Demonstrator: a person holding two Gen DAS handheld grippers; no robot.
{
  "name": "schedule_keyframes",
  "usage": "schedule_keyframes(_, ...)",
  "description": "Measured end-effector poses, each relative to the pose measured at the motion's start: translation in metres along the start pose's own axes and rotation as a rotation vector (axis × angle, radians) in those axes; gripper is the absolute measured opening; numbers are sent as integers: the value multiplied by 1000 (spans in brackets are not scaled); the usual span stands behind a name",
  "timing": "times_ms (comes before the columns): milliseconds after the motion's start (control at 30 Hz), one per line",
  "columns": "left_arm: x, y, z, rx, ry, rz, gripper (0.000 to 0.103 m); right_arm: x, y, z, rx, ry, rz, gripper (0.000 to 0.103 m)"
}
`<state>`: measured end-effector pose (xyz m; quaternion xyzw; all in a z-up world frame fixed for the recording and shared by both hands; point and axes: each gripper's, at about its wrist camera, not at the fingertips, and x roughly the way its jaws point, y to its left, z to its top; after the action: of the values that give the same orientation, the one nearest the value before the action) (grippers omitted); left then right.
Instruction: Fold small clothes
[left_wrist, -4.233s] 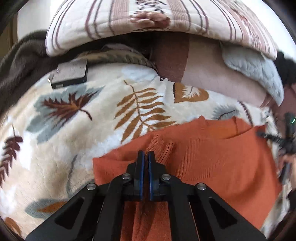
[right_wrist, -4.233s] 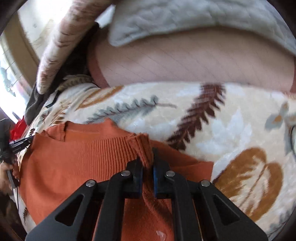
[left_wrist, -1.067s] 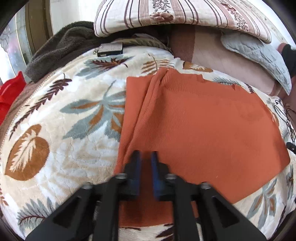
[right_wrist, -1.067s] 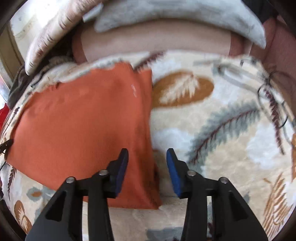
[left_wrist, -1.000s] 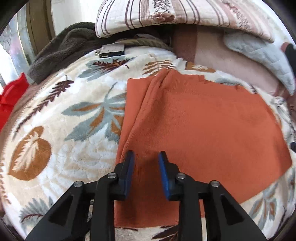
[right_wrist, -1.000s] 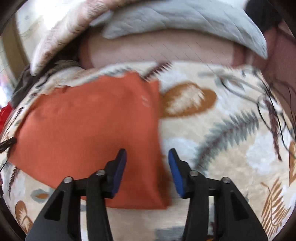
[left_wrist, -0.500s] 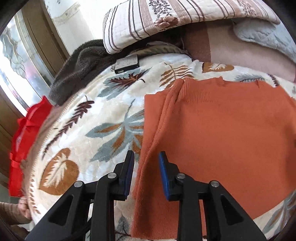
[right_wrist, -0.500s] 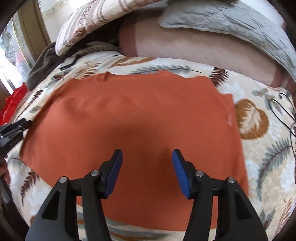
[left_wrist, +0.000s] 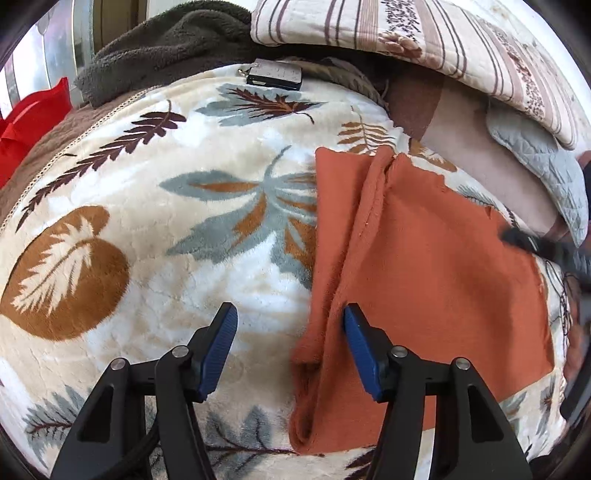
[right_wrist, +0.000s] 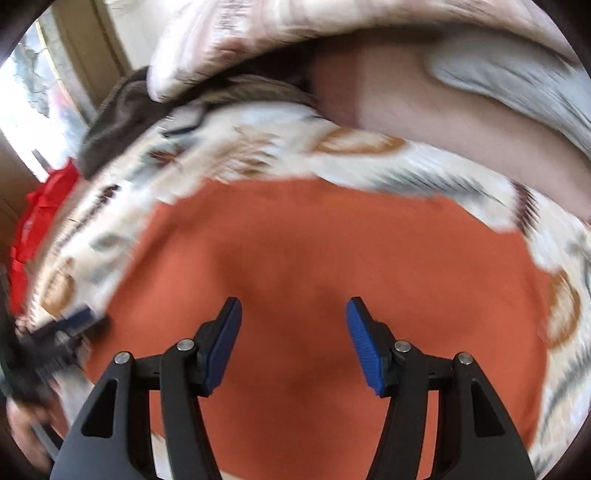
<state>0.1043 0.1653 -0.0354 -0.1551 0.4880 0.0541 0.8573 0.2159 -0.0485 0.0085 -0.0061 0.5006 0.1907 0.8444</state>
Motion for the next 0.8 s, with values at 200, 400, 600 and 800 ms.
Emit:
schedule_keyframes(200,4,0,1,8,34,-48,34,55,62,38,-16,60,150,46)
schedule_keyframes(400,3,-7,1,49,46,-56,27,112,78,53,58,125,130,32)
schedule_keyframes(600,7,-4,2,47,59,-81,28,92,96,64,-28,41,44,10)
schedule_keyframes(800,4,2,1,33,67,-96,28,120,101,65,-52,115,34,18)
